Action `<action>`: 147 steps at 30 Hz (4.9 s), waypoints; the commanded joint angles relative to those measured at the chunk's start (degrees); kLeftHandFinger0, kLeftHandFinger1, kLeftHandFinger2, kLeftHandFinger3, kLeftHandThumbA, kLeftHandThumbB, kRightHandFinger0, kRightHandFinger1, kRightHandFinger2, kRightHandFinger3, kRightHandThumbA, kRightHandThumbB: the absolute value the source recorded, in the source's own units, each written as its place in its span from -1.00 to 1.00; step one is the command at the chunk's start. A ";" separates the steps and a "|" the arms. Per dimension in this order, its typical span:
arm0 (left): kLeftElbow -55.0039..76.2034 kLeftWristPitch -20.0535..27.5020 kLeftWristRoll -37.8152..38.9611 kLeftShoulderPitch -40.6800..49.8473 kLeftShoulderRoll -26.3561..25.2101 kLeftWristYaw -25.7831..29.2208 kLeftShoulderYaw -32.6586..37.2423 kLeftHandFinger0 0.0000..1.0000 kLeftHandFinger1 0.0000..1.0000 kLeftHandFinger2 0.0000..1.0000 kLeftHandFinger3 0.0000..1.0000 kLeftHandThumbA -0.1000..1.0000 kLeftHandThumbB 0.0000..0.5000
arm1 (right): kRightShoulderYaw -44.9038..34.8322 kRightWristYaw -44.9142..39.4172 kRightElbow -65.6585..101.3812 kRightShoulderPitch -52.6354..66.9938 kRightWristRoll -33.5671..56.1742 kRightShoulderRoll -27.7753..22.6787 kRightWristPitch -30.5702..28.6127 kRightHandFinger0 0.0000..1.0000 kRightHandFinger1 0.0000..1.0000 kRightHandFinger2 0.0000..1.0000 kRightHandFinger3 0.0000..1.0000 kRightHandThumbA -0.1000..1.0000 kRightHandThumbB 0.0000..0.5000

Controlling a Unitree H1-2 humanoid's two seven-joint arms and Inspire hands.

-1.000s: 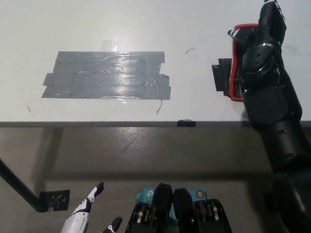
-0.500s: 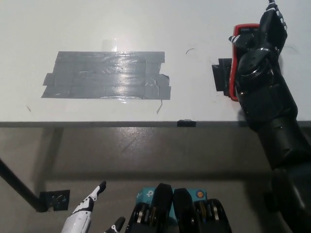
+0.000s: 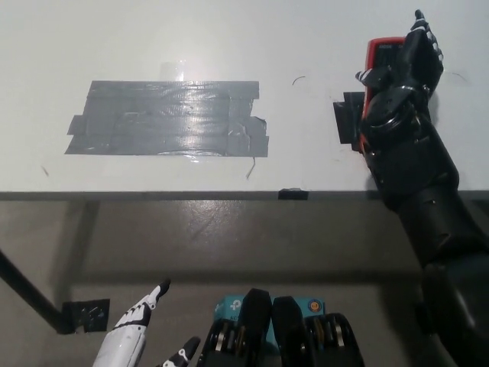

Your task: The robot first picks the multimeter with right hand and then unfolds the black stand on the back of it using left hand

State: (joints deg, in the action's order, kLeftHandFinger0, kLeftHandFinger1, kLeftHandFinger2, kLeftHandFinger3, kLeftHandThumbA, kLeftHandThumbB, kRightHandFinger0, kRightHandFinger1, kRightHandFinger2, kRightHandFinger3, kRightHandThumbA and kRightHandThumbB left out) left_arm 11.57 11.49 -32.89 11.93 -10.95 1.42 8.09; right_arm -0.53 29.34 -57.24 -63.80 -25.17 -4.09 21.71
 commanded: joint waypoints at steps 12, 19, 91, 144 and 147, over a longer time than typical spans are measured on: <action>1.87 1.06 -1.56 -0.06 -1.14 0.57 -0.07 1.00 1.00 1.00 1.00 0.59 -0.83 | -0.65 4.41 -5.86 -5.22 3.86 -1.51 -3.79 1.00 1.00 1.00 1.00 1.00 0.79; 2.23 0.61 -2.08 -0.30 -1.12 0.51 -0.25 1.00 1.00 1.00 1.00 0.56 -0.88 | -1.35 4.48 -6.40 -4.99 5.51 -1.78 -4.35 1.00 1.00 1.00 1.00 1.00 0.95; 5.12 5.73 8.88 -0.22 0.03 1.28 -0.87 1.00 1.00 1.00 1.00 0.31 -0.78 | -29.33 -30.30 50.66 11.36 82.98 15.78 5.10 -1.00 -0.35 0.66 0.73 -1.00 -0.27; 31.69 -4.61 5.41 -33.53 14.00 -3.90 2.89 1.00 1.00 1.00 1.00 1.00 0.08 | -1.95 -31.44 79.75 30.18 97.78 13.18 5.22 -1.00 -1.00 -0.05 -0.57 -1.00 -0.30; 30.31 -1.31 7.02 -35.05 12.64 -3.62 2.80 1.00 1.00 1.00 1.00 1.00 -0.02 | -1.24 -31.28 79.80 31.20 98.40 12.79 5.22 -1.00 -1.00 -0.09 -0.64 -1.00 -0.33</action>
State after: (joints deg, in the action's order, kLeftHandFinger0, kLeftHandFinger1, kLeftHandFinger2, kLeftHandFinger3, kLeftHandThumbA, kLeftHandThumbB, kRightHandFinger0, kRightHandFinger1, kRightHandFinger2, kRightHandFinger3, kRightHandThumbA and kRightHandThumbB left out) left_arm 41.74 7.06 -27.17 -20.52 2.38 -1.18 10.44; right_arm -3.27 1.41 20.01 -31.24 68.12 8.99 26.71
